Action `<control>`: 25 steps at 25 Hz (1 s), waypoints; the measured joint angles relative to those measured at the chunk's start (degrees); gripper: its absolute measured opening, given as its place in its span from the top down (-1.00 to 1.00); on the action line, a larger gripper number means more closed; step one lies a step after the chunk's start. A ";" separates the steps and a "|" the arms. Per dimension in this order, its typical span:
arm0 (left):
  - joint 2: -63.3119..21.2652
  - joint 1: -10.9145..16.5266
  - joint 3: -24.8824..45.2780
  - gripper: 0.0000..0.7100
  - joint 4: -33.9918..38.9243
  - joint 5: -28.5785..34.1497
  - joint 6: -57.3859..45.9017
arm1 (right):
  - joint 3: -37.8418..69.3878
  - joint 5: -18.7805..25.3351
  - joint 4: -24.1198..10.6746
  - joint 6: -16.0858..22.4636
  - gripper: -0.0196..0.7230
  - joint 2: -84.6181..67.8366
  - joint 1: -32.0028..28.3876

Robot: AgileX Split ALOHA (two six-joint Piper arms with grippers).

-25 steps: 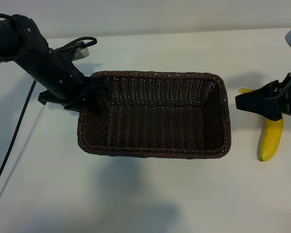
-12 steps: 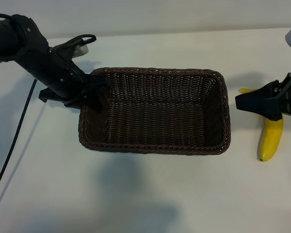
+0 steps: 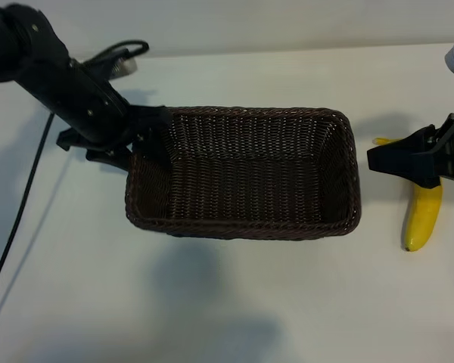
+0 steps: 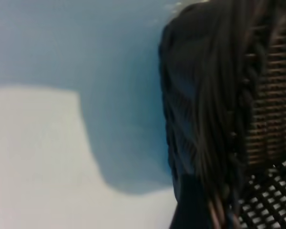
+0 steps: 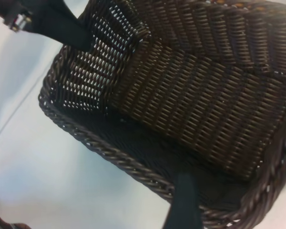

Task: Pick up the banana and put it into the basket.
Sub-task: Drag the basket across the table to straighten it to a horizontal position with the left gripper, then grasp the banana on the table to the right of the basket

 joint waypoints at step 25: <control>-5.30 8.96 -14.37 -0.58 35.25 13.79 -9.84 | 0.00 0.00 0.00 0.00 -0.61 0.00 0.00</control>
